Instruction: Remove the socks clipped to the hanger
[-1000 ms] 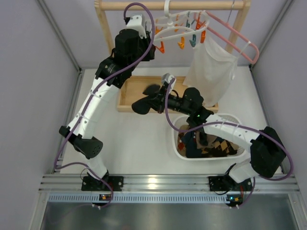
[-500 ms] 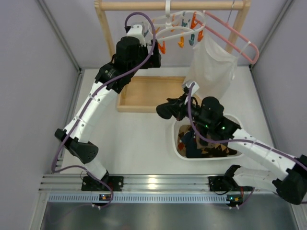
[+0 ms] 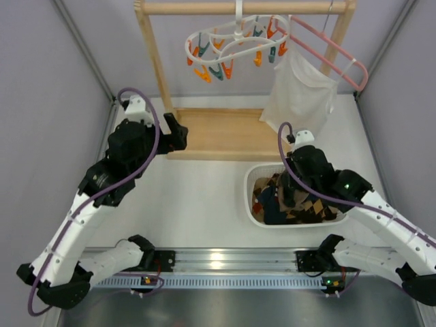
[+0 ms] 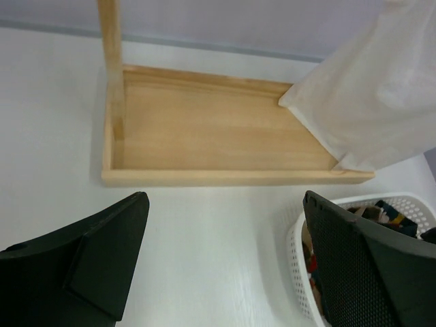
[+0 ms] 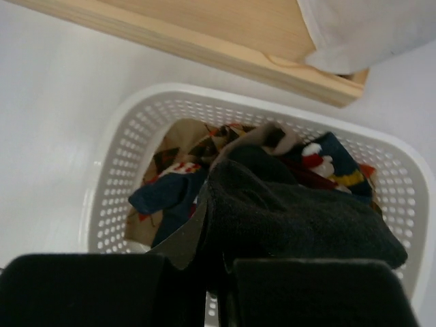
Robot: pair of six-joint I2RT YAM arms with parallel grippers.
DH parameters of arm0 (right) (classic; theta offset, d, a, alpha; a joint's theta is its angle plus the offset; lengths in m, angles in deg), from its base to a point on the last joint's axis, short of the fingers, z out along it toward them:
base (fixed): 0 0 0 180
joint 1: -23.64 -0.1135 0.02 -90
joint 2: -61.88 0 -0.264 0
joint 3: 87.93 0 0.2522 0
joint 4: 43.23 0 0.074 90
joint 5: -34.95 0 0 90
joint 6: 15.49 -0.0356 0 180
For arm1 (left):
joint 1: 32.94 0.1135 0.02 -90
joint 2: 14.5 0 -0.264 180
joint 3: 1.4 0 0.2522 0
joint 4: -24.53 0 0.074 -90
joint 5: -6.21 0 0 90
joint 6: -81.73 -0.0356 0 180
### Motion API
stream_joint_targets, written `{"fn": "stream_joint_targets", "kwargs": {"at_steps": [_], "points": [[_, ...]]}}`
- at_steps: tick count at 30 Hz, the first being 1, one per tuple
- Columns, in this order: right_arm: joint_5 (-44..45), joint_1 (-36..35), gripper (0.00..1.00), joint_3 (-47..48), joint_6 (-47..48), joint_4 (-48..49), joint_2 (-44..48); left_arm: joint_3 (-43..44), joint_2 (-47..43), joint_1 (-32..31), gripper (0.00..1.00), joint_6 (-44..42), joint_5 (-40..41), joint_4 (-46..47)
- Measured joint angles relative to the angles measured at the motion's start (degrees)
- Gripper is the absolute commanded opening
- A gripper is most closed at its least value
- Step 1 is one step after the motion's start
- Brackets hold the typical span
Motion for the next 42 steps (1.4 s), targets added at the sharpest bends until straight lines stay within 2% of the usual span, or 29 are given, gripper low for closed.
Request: {"fn": "stream_joint_targets", "kwargs": {"at_steps": [5, 10, 14, 19, 25, 28, 29, 32, 33, 35, 38, 41, 42], "points": [[3.7, 3.5, 0.00, 0.1, -1.8, -6.3, -3.1, -11.6, -13.4, 0.0, 0.98, 0.0, 1.7, -1.1], [-1.7, 12.5, 0.00, -1.4, -0.1, -5.9, -11.1, -15.2, -21.4, 0.0, 0.98, -2.0, 1.6, -3.5], [-13.3, 16.1, 0.00, -5.8, 1.9, -1.2, -18.3, -17.9, -25.9, 0.0, 0.98, -4.4, 1.9, -3.7], [-29.1, 17.2, 0.00, -12.1, 2.3, 9.8, -24.0, -23.8, -28.7, 0.0, 0.98, -5.6, 5.7, -4.1], [-38.3, 17.6, 0.00, -16.7, 0.2, 20.5, -25.1, -27.4, -29.0, 0.0, 0.98, -5.1, 8.8, -5.7], [-39.9, 17.7, 0.10, -18.2, -1.2, 22.9, -23.8, -27.6, -30.2, 0.0, 0.98, -4.7, 9.6, -5.7], [-40.0, 17.8, 0.20, -18.5, -1.4, 23.0, -22.9, -27.7, -30.8, 0.0, 0.98, -4.6, 9.7, -5.7], [-40.2, 17.8, 0.31, -18.5, -2.3, 23.0, -19.1, -27.7, -31.7, 0.0, 0.98, -4.4, 10.3, -5.7], [-40.1, 17.9, 0.41, -18.5, -2.8, 23.0, -16.9, -27.8, -31.8, 0.0, 0.98, -4.3, 10.5, -5.7], [-39.6, 17.9, 0.49, -18.3, -3.7, 23.1, -13.1, -28.0, -31.8, 0.0, 0.98, -4.2, 10.8, -5.7], [-38.2, 17.9, 0.57, -17.8, -4.8, 22.8, -8.2, -28.2, -31.8, 0.0, 0.98, -4.0, 11.3, -5.7], [-37.0, 17.9, 0.58, -16.4, -5.0, 21.8, -5.2, -28.3, -31.8, 0.0, 0.98, -3.8, 12.2, -5.7], [-36.3, 17.9, 0.66, -15.7, -5.1, 21.0, -4.3, -28.4, -31.8, 0.0, 0.98, -3.6, 12.6, -5.7]]}}
